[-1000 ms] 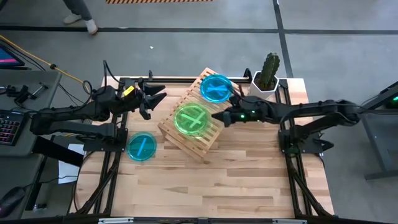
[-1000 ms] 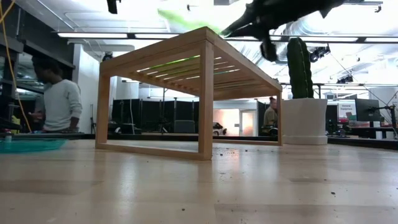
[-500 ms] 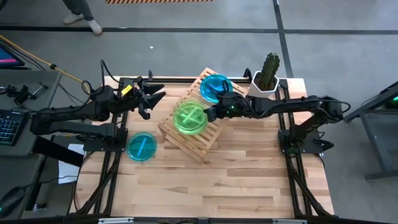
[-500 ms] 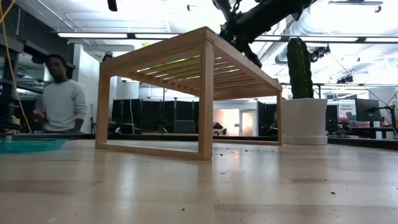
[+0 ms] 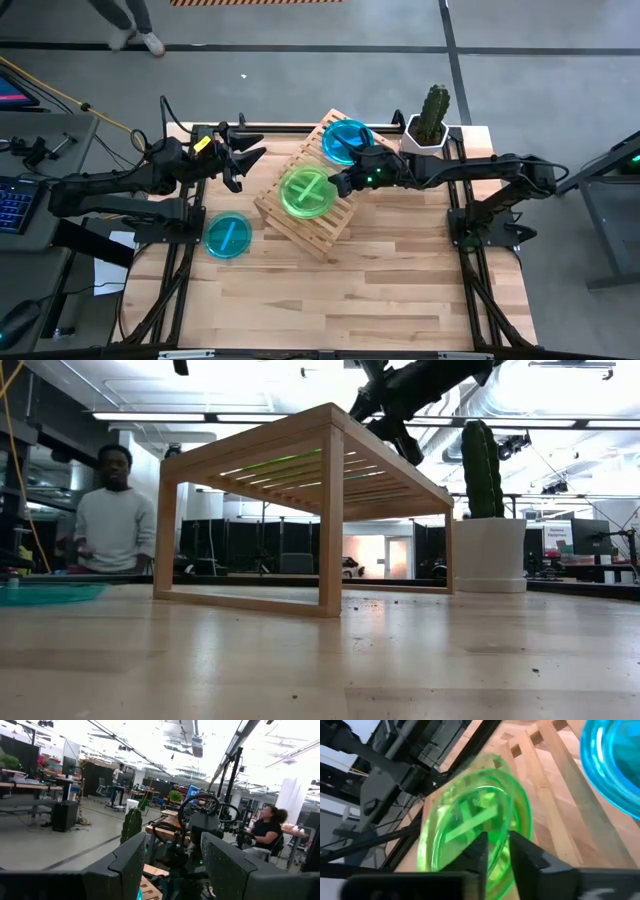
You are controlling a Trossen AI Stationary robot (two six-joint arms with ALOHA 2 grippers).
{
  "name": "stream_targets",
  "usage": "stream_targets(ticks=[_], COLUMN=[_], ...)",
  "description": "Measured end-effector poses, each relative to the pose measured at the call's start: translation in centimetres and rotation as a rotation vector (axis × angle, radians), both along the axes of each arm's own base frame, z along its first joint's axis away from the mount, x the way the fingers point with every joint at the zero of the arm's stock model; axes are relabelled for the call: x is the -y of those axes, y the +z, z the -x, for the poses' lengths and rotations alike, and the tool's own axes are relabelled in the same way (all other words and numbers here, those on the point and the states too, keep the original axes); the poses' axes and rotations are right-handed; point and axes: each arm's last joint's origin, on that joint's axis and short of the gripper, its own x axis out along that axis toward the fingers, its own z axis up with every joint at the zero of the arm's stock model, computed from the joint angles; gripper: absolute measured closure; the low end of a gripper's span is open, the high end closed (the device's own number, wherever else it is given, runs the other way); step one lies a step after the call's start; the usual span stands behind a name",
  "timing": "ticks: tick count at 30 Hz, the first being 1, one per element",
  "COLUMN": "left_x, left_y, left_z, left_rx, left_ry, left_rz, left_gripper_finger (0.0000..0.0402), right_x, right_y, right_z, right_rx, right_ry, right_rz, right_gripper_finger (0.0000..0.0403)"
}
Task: Place and stack plates onto a shelf
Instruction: Stack the green plate on top of the green plate on the shelf, then stack the blue plate on top of the blue plate on the shelf
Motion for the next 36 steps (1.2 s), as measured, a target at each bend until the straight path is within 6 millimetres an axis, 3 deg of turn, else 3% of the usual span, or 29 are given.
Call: stream_targets(ticks=[7,11,23,32,36], left_x=[0.0,0.1,0.2,0.9,2.3], left_y=[0.0,0.2,0.3,-1.0,-1.2], left_z=[0.1,0.4,1.4,1.2,1.8], left_rx=[0.0,0.013,-0.014,-0.172,-0.42], left_ry=[0.0,0.002,0.013,-0.147,-0.26], left_rz=[-0.001,-0.01,-0.047,0.014,0.046], left_gripper_finger=[0.022,0.022,0.022,0.022,0.0224], right_x=[0.0,0.2,0.1,-0.7,-1.3], right_y=[1.5,2.4,3.9,4.4,4.8], right_z=[0.6,1.6,3.1,7.7,9.4], right_rx=[0.071,0.07,0.081,-0.07,-0.085], right_ry=[0.079,0.084,0.126,0.154,0.128], right_rz=[0.019,0.064,0.164,0.158,0.158], right_gripper_finger=[0.0242,0.021,0.0203,0.0203,0.0203])
